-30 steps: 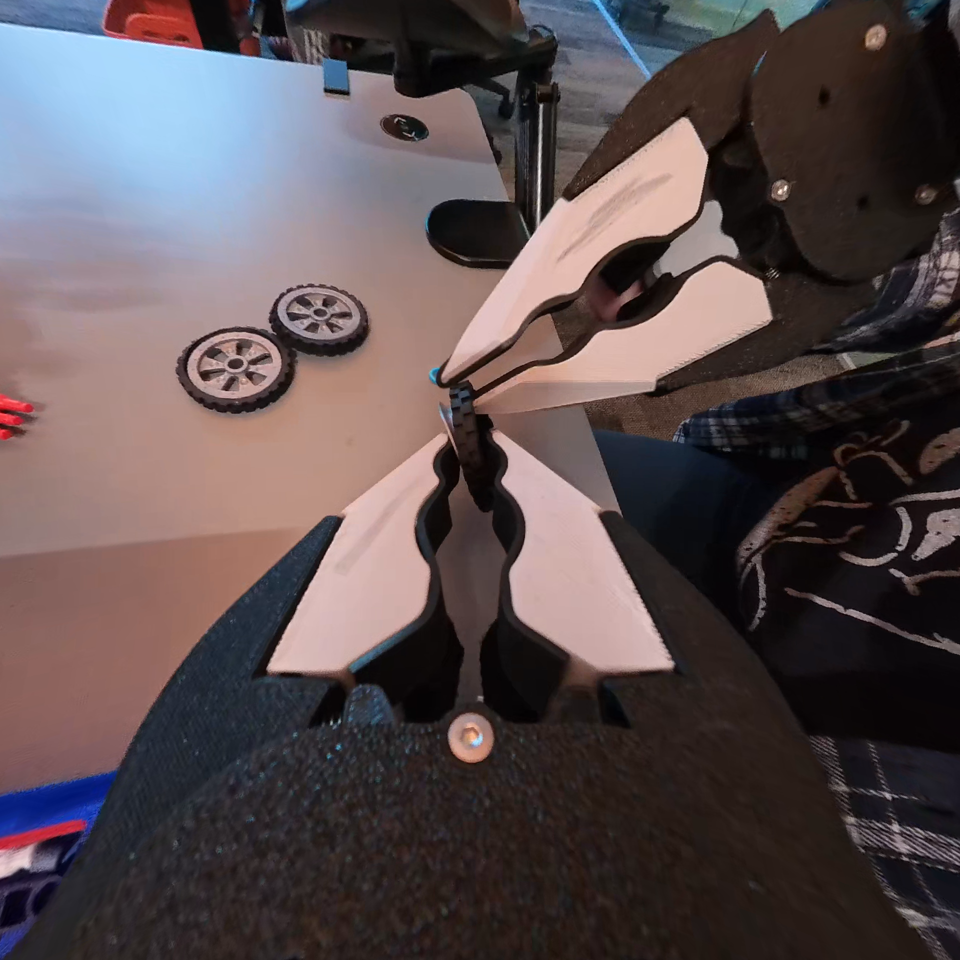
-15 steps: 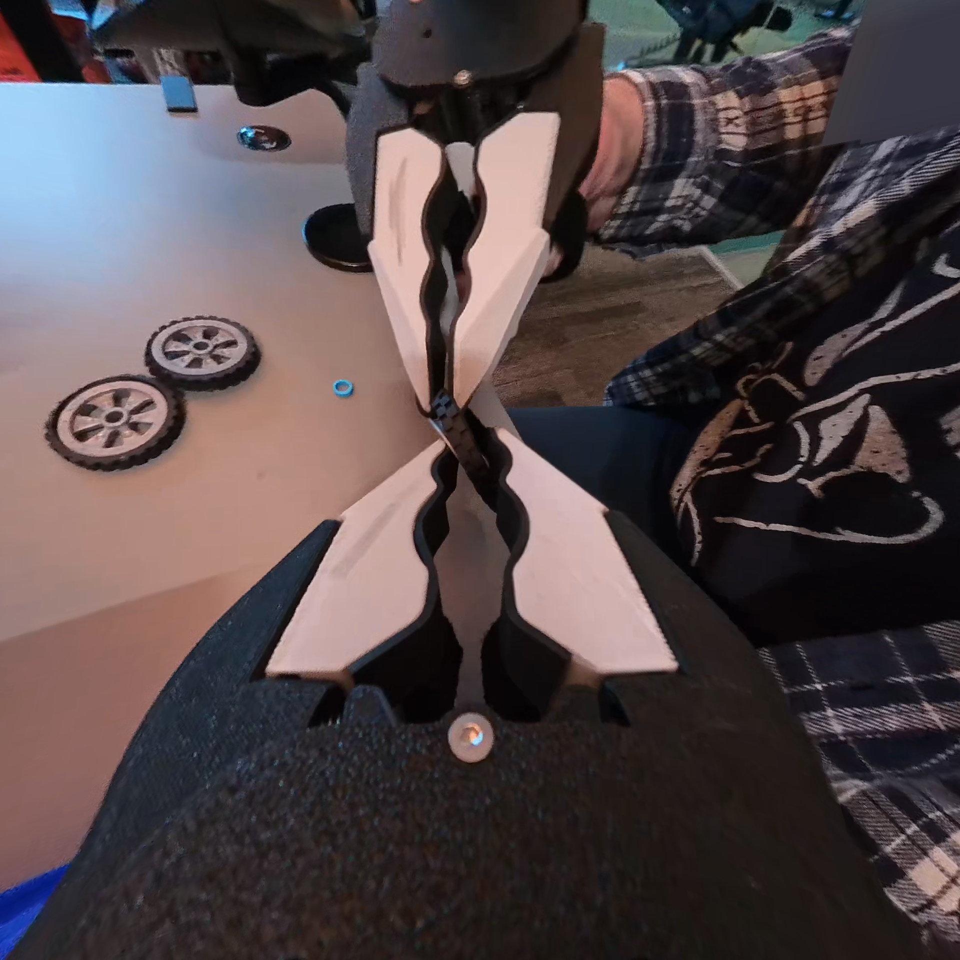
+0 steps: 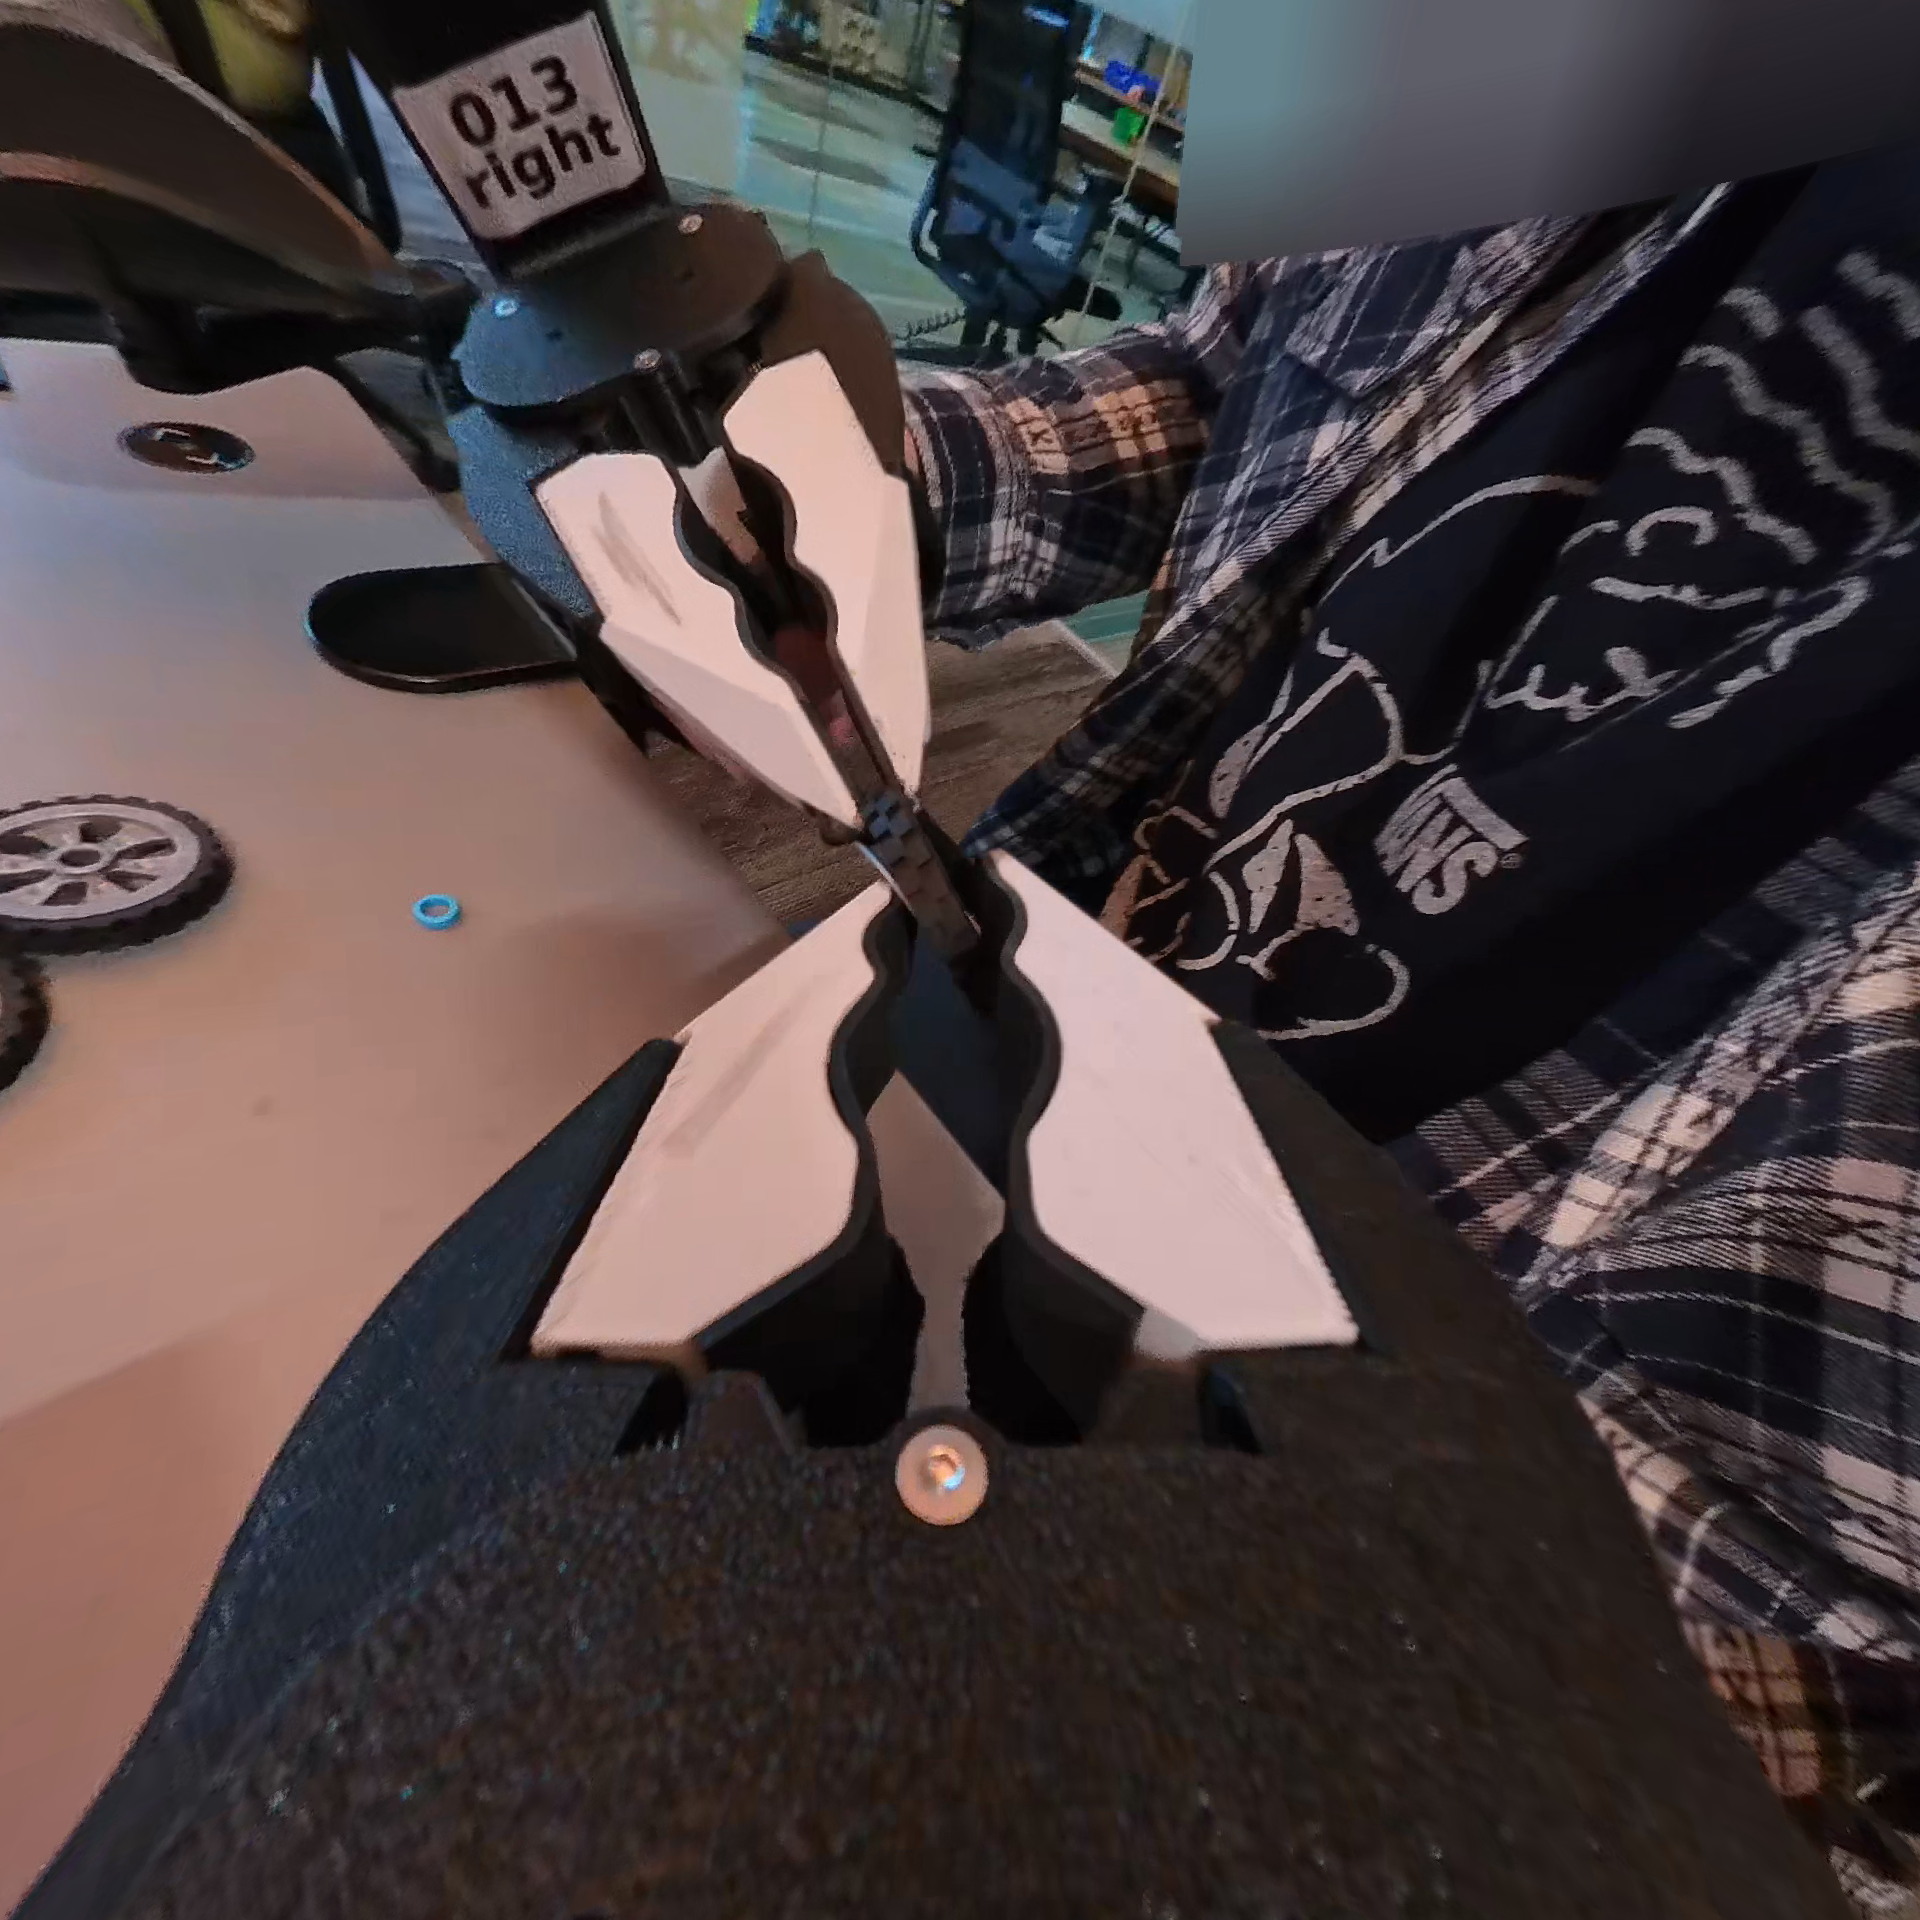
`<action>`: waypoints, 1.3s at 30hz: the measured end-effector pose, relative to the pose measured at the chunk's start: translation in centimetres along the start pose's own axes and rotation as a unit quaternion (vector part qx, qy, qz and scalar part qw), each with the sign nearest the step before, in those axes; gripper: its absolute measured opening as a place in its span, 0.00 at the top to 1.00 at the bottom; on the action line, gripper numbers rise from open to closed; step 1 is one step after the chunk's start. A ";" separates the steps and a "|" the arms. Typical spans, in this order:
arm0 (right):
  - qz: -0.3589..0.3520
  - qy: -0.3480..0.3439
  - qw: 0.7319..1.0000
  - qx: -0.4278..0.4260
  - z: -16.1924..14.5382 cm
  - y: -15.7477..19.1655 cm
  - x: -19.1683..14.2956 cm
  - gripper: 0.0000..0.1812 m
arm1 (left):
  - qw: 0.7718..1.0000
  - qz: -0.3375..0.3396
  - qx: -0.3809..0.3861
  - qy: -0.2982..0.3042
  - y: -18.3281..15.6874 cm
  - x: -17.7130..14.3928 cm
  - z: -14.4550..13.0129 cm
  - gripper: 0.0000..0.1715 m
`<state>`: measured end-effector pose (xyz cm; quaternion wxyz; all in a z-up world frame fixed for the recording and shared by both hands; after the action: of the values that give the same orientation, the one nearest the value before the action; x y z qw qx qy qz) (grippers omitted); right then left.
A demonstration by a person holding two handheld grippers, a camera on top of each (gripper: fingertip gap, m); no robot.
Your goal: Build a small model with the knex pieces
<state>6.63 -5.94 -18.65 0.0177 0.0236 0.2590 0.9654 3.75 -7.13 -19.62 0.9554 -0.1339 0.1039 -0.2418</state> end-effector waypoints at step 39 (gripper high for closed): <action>-0.243 0.052 0.940 -0.232 -0.2 -1.7 -1.5 0.96 | 0.984 0.141 0.101 0.036 2.9 0.9 -0.1 0.96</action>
<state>8.16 -4.64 -19.67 0.2433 -0.0950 0.0259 0.9649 5.77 -5.17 -20.69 0.9842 -0.0116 0.1313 -0.1186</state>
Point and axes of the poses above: each gripper's, where its closed fingertips meet, x out along the fingers, z out of its top, y = z × x across the jaws, the point moved 2 cm from there along -x, back along the fingers, and after that the axes turned 9 degrees about -y, right-handed, at the moved point
